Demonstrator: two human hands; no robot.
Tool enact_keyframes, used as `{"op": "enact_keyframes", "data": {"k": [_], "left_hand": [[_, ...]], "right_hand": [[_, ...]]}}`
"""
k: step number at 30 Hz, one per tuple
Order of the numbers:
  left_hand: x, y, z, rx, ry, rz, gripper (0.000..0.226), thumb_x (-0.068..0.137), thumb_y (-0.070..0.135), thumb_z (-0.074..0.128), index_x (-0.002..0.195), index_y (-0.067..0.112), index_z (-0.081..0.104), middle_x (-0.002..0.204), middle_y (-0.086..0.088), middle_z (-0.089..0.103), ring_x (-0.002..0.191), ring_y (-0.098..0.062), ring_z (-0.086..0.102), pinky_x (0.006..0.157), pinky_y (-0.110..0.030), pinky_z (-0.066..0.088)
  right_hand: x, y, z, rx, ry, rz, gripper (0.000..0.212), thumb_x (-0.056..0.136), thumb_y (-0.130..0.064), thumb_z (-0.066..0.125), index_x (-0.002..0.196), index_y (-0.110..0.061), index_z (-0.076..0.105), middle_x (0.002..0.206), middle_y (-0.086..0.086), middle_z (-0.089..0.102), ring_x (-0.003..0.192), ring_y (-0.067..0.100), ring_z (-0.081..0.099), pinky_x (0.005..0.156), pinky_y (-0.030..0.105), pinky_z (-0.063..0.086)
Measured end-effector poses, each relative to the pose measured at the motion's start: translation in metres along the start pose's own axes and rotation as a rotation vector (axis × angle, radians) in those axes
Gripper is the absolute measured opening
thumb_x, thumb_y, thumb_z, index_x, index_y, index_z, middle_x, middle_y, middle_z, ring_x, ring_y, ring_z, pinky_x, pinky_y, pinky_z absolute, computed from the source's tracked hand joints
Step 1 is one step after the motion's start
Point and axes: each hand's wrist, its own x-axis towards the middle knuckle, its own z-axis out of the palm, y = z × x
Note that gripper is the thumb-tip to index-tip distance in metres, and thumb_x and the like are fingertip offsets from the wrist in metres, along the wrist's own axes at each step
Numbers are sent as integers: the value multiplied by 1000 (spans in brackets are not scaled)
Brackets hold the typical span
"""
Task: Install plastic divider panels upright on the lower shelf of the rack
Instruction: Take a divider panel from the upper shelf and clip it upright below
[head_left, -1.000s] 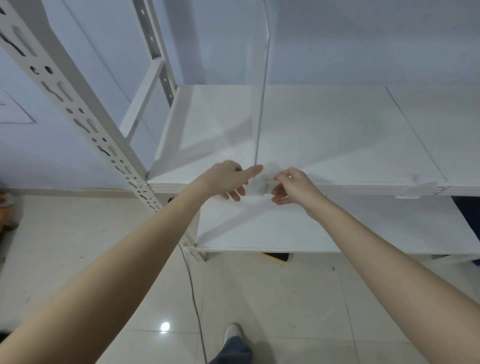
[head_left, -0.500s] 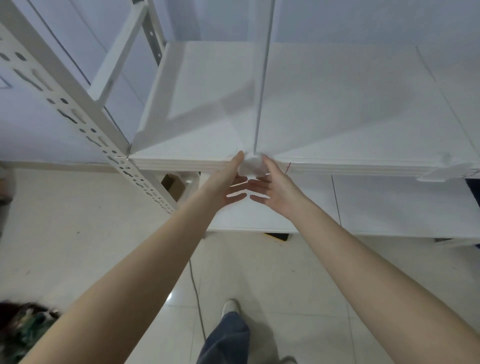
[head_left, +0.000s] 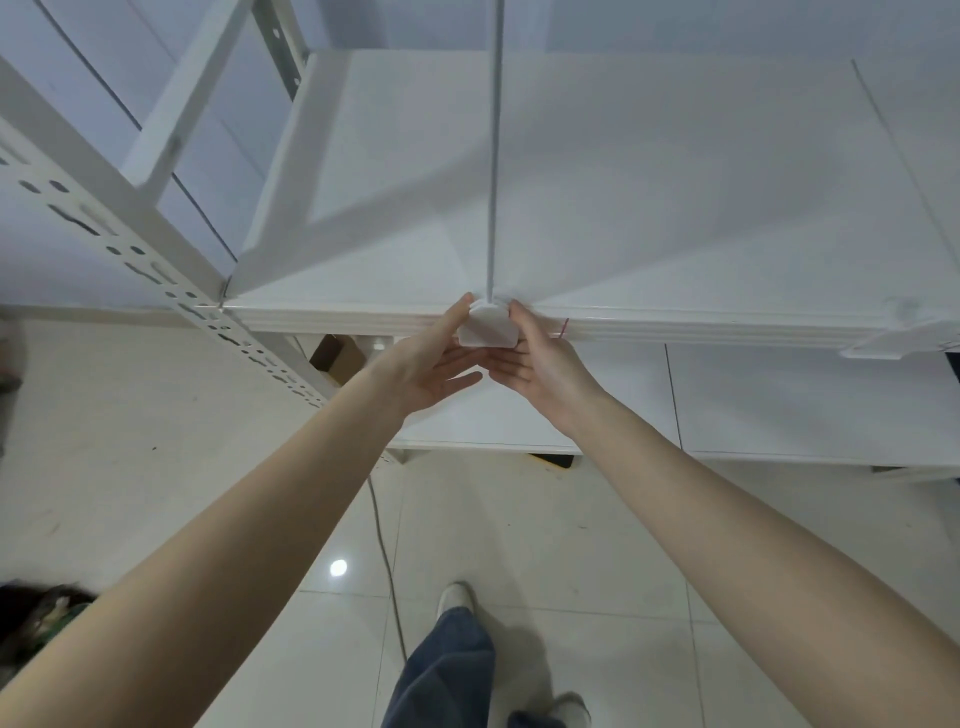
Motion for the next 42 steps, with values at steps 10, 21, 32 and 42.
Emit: {"op": "enact_keyframes", "data": {"k": [10,21,32,42], "left_hand": [[4,-5,15,16,-6,-4,63,85,54,59,123,5,54,128,-6,61,97,-7,64,87,-26,48],[9,-5,35,90,-17,-2,56,85,56,58,115,9,58,121,-3,66,103,-8,64,92,-24,47],[10,-5,35,199,-2,1,49,83,60,56,100,15,61,115,0,69,98,-5,65,96,-24,44],[-3,1,36,244,-42,-22,53,85,62,52,101,12,55,114,-2,63,102,-12,62,95,-29,46]], "right_hand": [[-1,0,-16,19,39,-28,45,90,-41,54,109,-2,64,97,14,72,89,19,72,84,25,54],[-5,-8,-36,3,47,-40,36,90,-39,53,95,-6,65,90,12,72,88,20,71,86,28,54],[-5,-11,-36,-23,52,-27,41,91,-37,48,106,-2,64,94,16,72,89,25,72,84,31,57],[-17,-14,-34,-163,95,-3,52,90,-51,46,107,-3,56,96,17,69,88,25,71,83,32,56]]}}
